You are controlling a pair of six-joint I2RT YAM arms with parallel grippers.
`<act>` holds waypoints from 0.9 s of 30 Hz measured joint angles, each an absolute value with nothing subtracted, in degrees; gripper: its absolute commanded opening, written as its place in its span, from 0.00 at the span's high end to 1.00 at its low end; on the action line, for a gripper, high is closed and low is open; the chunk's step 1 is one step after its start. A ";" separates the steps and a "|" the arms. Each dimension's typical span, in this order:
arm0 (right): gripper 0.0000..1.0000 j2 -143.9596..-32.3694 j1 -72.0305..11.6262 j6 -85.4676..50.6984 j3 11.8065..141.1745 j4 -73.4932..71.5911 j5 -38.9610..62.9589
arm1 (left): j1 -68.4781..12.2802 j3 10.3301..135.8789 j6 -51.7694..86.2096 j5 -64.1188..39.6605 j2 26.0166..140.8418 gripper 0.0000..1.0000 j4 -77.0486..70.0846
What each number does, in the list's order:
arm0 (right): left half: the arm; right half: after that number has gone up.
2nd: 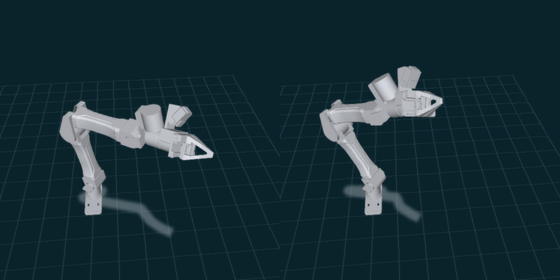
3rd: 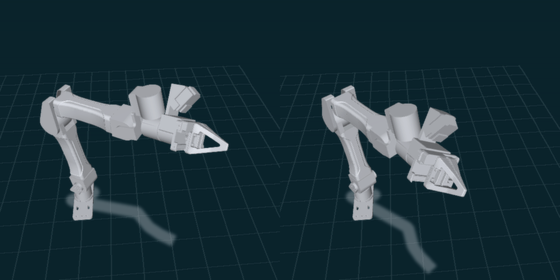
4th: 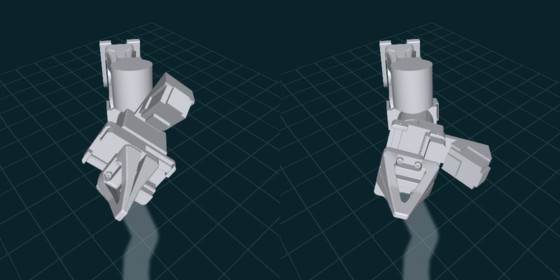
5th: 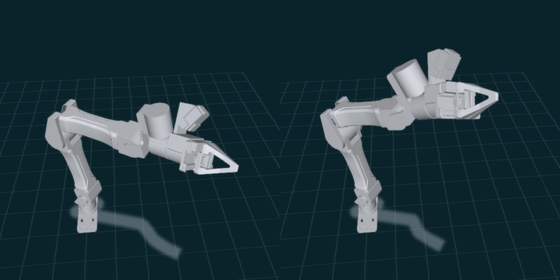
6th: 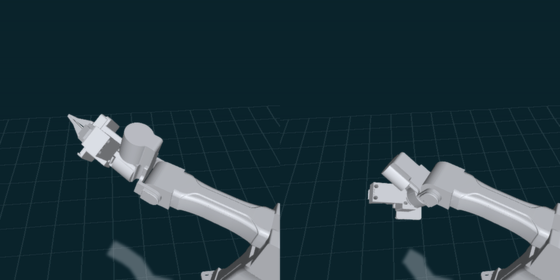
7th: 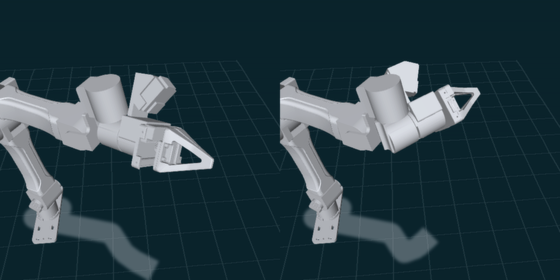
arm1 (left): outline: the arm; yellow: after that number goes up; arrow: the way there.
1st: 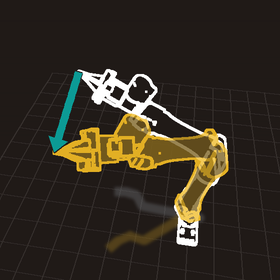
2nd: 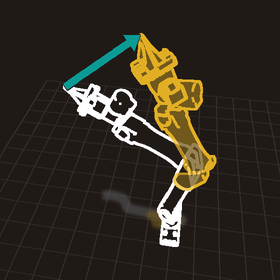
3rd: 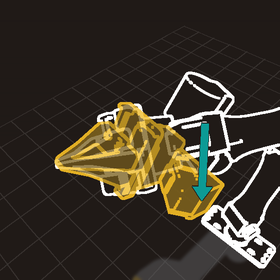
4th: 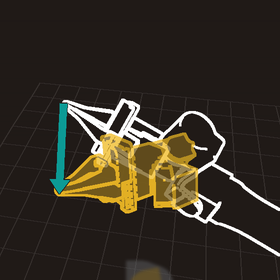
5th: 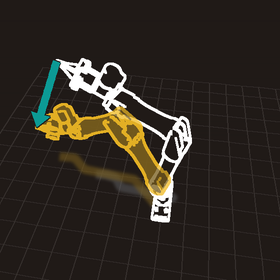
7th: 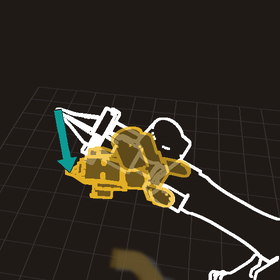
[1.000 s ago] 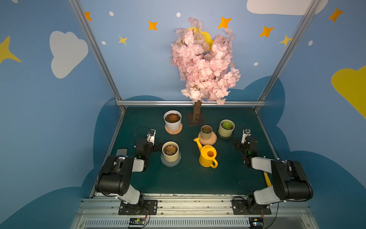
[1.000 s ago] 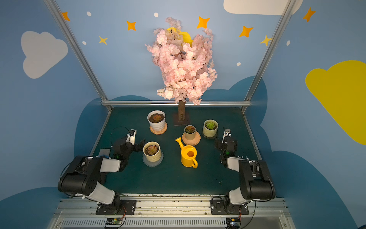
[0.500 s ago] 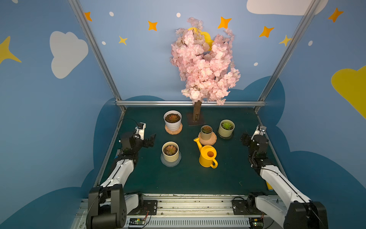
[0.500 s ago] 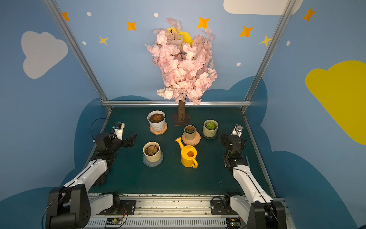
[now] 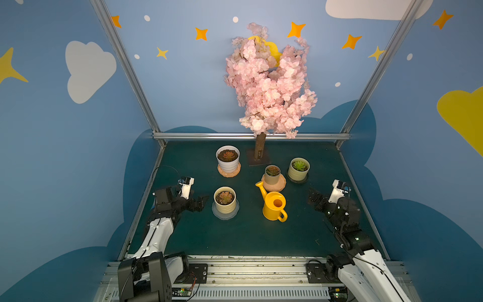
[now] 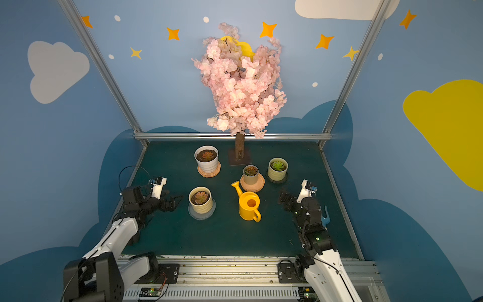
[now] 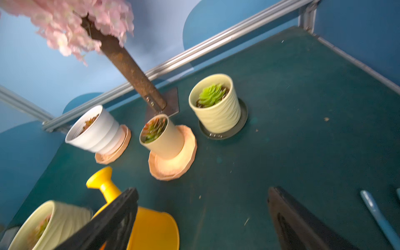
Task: Water the succulent around the soil edge
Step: Pick up the watering can from the center of the board.
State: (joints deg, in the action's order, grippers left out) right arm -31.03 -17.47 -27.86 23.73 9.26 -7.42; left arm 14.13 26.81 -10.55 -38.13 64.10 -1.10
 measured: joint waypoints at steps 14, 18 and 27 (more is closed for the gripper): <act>0.15 -32.71 -40.01 -29.32 20.25 16.93 -12.34 | 19.05 29.36 -12.03 -43.81 66.02 0.00 3.05; 0.21 -37.50 -45.65 -27.83 20.25 14.87 -13.17 | 20.60 30.55 -11.94 -45.21 67.61 0.00 3.20; 0.34 -48.73 -51.75 -23.59 21.43 9.52 -16.53 | 20.73 31.40 -12.45 -48.29 70.06 0.00 3.81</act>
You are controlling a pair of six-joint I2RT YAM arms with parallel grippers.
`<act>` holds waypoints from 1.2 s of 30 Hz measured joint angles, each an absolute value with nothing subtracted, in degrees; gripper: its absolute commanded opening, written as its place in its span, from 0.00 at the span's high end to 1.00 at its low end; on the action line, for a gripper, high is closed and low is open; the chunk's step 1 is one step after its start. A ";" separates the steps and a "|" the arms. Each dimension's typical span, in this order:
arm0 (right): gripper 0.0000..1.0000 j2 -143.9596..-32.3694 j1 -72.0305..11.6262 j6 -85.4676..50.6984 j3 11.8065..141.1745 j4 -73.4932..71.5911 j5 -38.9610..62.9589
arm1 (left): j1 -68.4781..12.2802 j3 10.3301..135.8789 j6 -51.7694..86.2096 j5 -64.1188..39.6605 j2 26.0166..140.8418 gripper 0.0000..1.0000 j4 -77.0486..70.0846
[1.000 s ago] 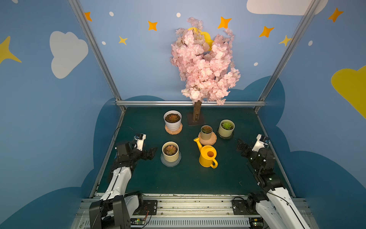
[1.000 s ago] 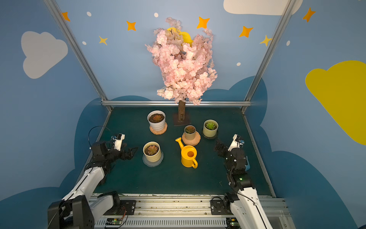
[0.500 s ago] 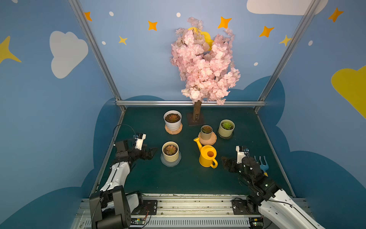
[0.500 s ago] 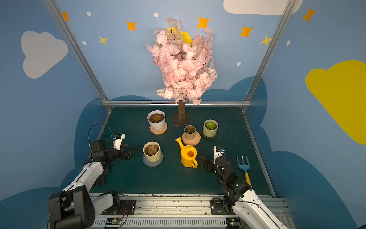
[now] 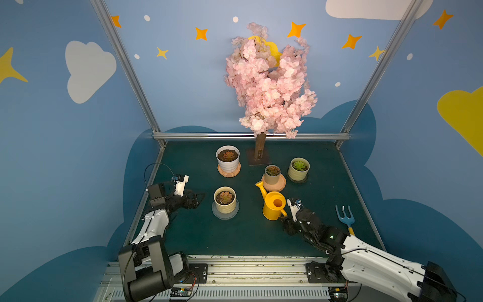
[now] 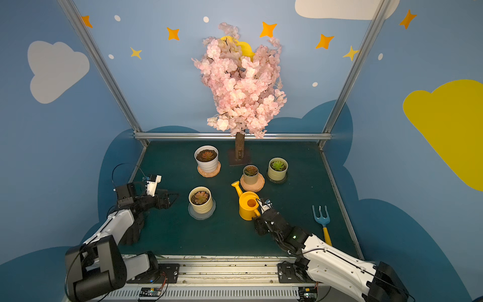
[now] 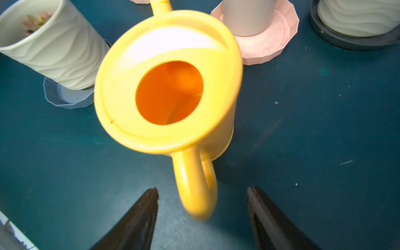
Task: Water the succulent around the soil edge
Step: Pick up the watering can from the center of the board.
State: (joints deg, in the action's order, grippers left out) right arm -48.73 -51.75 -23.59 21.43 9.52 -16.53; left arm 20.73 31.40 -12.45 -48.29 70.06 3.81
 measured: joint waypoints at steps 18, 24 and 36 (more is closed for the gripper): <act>0.75 -59.64 -51.86 -18.15 23.03 0.34 -17.93 | 19.92 31.24 -15.38 -53.25 69.01 0.00 4.23; 0.95 -64.07 -52.10 -17.47 25.23 -0.80 -17.63 | 19.86 31.24 -15.66 -53.39 69.01 0.00 4.23; 1.00 -62.57 -58.15 -13.50 31.53 10.26 -16.69 | 19.86 31.24 -15.68 -53.36 69.06 0.00 4.23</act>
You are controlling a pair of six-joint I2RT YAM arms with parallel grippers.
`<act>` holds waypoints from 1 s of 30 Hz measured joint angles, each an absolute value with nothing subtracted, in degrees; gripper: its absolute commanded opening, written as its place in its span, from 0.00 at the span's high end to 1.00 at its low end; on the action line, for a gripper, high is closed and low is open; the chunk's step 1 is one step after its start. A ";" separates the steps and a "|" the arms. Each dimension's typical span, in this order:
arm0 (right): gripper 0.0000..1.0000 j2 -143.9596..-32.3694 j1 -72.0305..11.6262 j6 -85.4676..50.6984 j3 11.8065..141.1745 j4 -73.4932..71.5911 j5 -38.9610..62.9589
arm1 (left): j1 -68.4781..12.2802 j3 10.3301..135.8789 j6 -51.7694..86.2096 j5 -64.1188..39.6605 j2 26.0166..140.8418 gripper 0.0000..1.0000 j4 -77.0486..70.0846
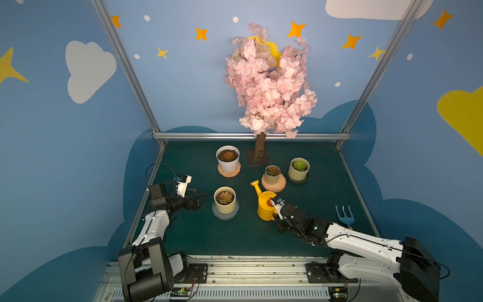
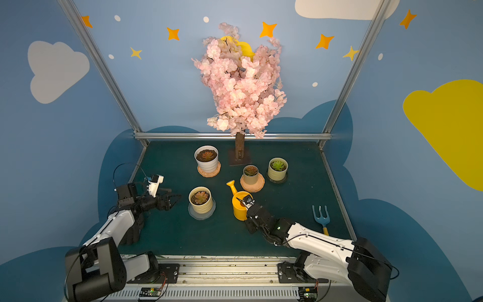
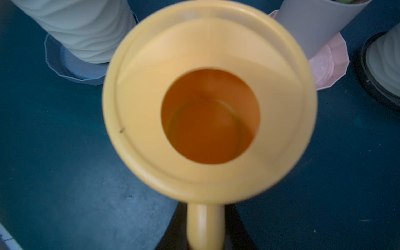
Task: Water the succulent around the soil edge
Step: Pick up the watering can from the center of the board, then water the soil of the potted plant with water.
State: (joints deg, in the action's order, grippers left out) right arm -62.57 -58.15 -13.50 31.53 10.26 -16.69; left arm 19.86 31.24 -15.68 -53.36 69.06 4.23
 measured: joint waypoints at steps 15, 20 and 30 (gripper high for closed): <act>1.00 -61.36 -65.80 -12.49 39.22 28.23 -11.92 | 19.86 31.24 -15.66 -53.32 69.28 0.00 4.21; 1.00 -62.17 -66.26 -11.53 42.57 31.68 -10.55 | 19.86 31.24 -15.66 -53.32 69.32 0.00 4.21; 1.00 -68.97 -67.07 -10.20 51.03 39.44 -9.17 | 19.86 31.24 -15.68 -53.34 69.32 0.00 4.21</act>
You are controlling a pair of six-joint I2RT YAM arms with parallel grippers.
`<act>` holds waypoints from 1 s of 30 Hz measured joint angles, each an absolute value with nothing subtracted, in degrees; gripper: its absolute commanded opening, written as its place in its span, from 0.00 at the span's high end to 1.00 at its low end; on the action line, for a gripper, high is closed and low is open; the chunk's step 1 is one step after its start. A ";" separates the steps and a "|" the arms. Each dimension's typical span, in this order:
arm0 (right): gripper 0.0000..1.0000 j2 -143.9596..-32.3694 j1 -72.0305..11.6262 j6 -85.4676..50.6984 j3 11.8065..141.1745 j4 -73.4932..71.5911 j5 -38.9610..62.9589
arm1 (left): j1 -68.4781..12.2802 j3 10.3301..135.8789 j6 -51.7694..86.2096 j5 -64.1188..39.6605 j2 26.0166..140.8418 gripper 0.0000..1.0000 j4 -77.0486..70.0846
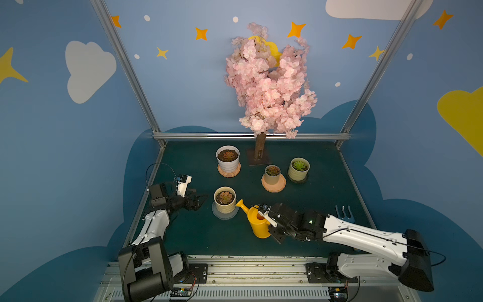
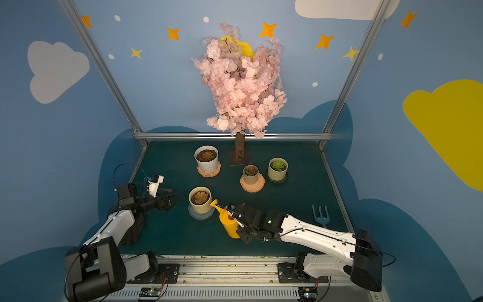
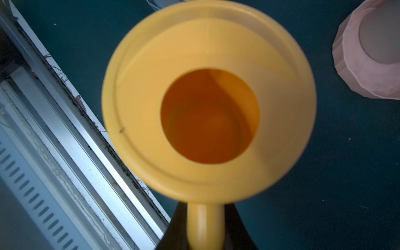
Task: Water the succulent around the soil edge
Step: Water the soil of the potted plant with water.
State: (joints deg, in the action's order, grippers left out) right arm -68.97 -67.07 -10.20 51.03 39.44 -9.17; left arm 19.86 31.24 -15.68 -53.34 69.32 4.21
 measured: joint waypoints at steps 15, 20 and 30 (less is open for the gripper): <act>1.00 -76.95 -67.07 -7.51 62.83 51.57 -7.35 | 19.81 31.24 -15.70 -53.36 69.32 0.00 4.21; 1.00 -78.41 -66.78 -6.52 63.94 53.39 -6.98 | 19.79 31.22 -15.92 -53.36 69.25 0.00 4.21; 1.00 -80.20 -66.48 -5.17 67.13 56.64 -7.20 | 19.70 31.22 -15.92 -53.32 69.23 0.00 4.16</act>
State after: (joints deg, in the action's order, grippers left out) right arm -80.20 -66.48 -5.17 67.13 56.64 -7.20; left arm 19.70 31.22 -15.92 -53.32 69.23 4.16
